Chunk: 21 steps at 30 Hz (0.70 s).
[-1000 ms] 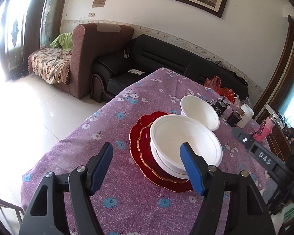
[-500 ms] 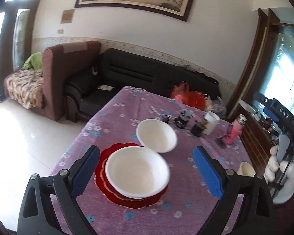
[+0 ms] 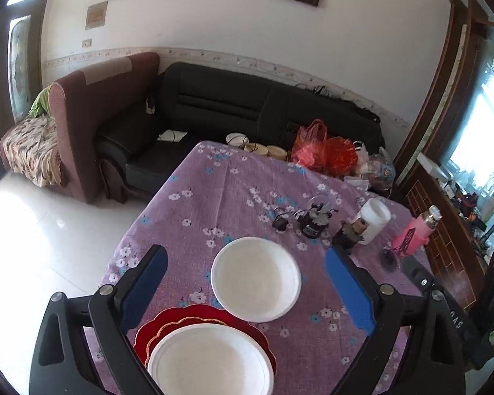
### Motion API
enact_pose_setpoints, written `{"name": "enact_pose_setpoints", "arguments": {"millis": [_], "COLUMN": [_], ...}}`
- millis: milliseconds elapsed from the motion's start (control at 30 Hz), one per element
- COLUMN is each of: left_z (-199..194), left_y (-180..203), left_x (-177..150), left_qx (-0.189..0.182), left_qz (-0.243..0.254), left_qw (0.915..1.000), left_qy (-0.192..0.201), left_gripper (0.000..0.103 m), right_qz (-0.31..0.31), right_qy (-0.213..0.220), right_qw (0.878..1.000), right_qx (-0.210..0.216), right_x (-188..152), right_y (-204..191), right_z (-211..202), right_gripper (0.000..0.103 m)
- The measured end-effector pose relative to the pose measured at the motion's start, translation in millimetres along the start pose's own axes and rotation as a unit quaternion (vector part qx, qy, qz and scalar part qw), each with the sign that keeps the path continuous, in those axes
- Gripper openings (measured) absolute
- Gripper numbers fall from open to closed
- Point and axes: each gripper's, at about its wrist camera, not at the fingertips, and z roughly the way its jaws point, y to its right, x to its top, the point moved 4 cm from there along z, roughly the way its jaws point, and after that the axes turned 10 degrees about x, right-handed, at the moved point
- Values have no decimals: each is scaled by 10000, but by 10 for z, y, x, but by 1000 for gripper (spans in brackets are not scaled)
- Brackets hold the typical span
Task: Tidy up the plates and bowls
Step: 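Grasp the smaller white bowl's rim with the right gripper and lift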
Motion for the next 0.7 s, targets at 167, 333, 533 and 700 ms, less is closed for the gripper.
{"name": "enact_pose_setpoints", "arguments": {"millis": [167, 333, 533, 700], "left_z": [932, 1697, 2219, 2408], "left_y": [-67, -111, -24, 115], "left_x": [-115, -323, -537, -632], "left_qx": [232, 84, 524, 631], "left_qz": [-185, -383, 160, 621], "left_qw": [9966, 9801, 9623, 9514], "left_qy": [-772, -1944, -2663, -2949], "left_gripper": [96, 87, 71, 26], "right_qz": [753, 1056, 1126, 1081], "right_qy": [-834, -1336, -1702, -1881], "right_qw": [9936, 9853, 9787, 9758], "right_qx": [122, 128, 231, 271], "right_x": [-575, -956, -1141, -1207], "right_y": [430, 652, 737, 712], "right_z": [834, 1352, 1668, 1798], "right_gripper": [71, 71, 71, 61]}}
